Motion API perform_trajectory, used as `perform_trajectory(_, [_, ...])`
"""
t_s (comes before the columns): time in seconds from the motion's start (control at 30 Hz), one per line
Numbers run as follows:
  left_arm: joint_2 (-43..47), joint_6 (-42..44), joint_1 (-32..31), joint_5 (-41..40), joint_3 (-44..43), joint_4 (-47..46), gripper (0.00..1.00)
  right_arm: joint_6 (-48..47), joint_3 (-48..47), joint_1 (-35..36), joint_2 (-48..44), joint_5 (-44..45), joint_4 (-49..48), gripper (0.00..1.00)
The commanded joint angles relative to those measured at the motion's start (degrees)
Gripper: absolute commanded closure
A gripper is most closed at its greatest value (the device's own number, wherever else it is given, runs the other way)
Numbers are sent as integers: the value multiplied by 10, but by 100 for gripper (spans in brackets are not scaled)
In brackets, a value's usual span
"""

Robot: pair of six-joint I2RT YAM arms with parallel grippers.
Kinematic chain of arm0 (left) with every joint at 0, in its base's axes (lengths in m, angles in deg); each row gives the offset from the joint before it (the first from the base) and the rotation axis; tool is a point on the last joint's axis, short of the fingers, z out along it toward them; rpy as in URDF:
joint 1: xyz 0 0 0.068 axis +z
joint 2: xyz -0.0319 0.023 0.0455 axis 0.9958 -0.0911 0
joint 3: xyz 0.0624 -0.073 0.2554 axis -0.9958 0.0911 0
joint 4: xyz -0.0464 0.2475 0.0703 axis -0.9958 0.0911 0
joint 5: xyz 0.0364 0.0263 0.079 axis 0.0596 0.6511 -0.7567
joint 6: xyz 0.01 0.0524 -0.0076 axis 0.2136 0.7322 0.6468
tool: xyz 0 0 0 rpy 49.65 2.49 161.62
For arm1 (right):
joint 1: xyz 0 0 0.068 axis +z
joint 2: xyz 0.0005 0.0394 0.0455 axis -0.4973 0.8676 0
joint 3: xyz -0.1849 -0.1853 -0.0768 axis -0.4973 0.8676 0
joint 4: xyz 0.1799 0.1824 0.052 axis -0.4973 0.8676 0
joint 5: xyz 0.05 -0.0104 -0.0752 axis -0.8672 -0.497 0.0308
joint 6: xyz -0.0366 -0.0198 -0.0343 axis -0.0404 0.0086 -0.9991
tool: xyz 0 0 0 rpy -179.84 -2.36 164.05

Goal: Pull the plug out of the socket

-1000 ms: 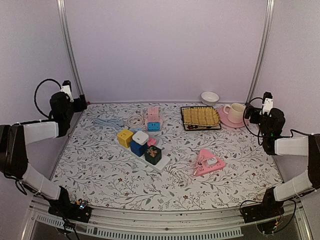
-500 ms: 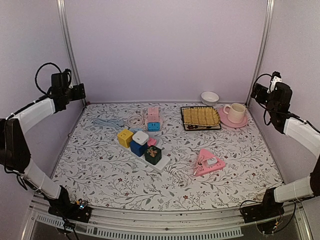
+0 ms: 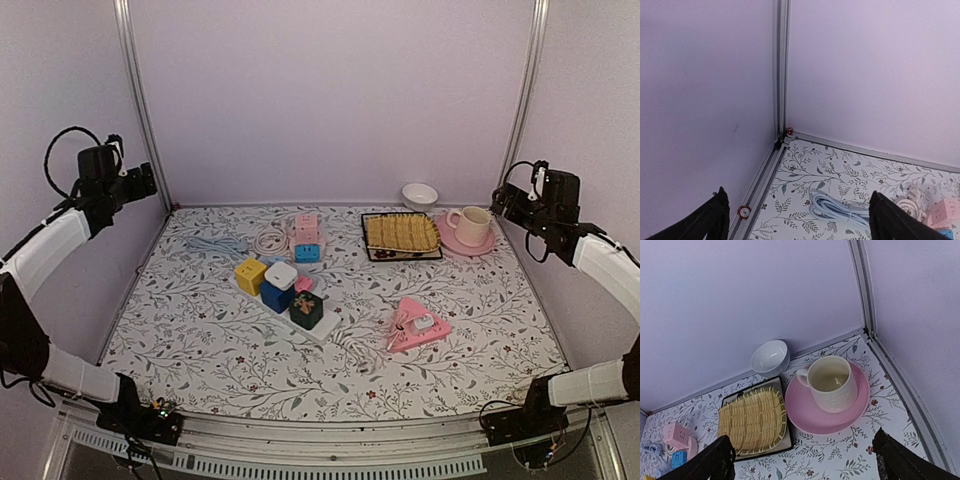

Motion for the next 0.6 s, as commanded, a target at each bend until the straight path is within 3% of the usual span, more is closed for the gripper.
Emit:
perform_trajectory(0.0, [41, -3, -32, 76, 34, 24, 3, 28, 1, 60, 6, -43, 90, 1])
perform_trajectory(0.23, [57, -40, -165, 102, 65, 54, 3, 63, 59, 228, -8, -2, 158, 0])
perform_trajectory(0.57, [8, -122, -339, 105, 65, 58, 3, 140, 140, 339, -65, 7, 221, 7])
